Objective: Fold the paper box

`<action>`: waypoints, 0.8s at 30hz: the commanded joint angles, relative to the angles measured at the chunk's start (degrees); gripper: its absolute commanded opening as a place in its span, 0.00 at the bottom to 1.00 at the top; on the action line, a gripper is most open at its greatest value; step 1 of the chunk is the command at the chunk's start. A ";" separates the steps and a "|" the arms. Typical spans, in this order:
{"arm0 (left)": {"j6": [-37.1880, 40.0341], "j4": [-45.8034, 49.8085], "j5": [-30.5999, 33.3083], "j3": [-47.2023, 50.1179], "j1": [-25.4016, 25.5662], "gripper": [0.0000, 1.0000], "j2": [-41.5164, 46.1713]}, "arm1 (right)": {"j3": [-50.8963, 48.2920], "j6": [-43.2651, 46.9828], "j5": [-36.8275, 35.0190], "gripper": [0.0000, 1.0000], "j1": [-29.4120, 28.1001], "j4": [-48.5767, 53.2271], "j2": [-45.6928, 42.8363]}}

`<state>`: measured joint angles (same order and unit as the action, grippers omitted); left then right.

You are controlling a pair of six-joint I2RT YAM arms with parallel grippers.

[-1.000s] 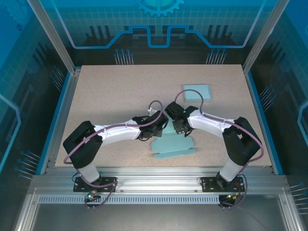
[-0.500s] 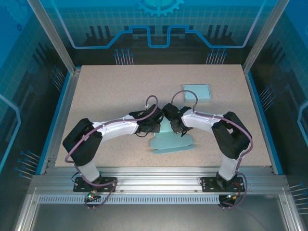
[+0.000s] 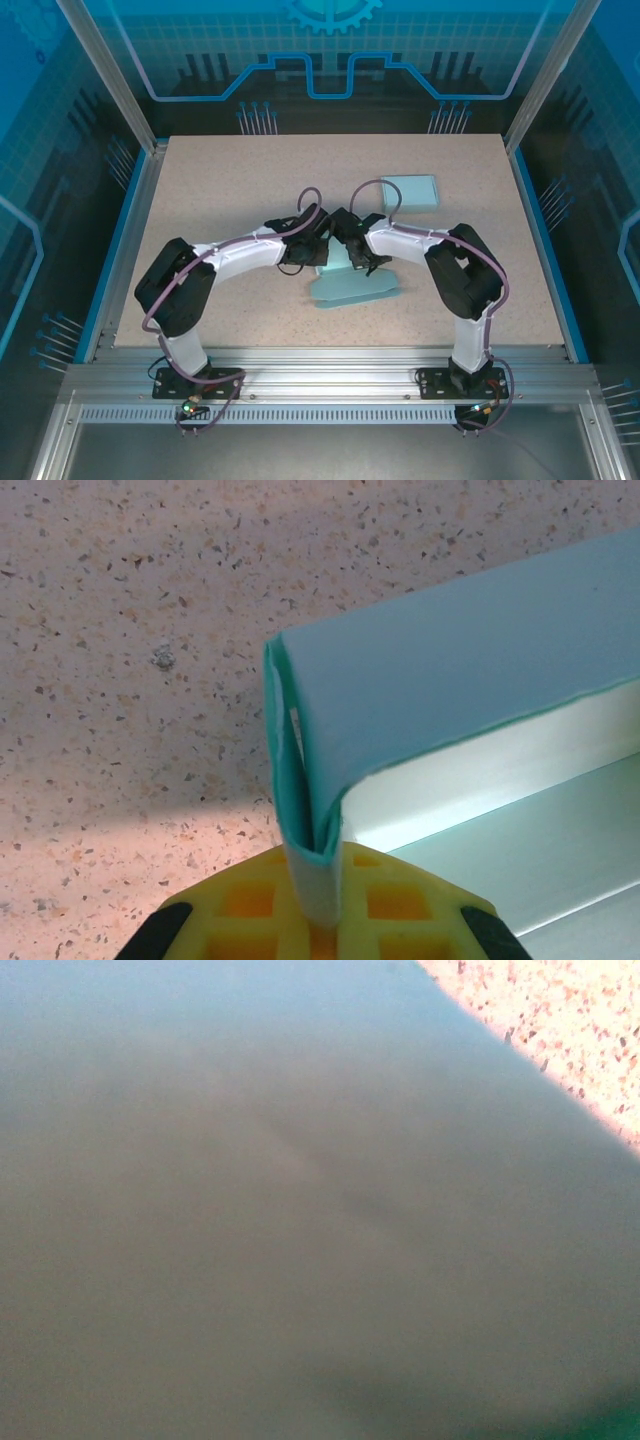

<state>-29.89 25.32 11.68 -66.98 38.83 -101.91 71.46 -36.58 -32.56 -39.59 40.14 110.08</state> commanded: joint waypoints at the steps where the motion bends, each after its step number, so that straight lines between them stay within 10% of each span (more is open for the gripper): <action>1: 2.13 13.14 9.37 -1.69 -1.92 0.00 -4.63 | -3.58 1.84 -3.23 0.14 0.67 8.95 4.08; 24: -1.67 33.05 20.17 -20.76 0.05 0.17 -26.72 | -2.12 8.27 8.42 0.23 2.58 3.81 3.74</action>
<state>-31.42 43.24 19.16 -89.89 39.11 -117.89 71.75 -30.98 -18.72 -31.57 38.76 110.30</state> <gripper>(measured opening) 0.171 0.227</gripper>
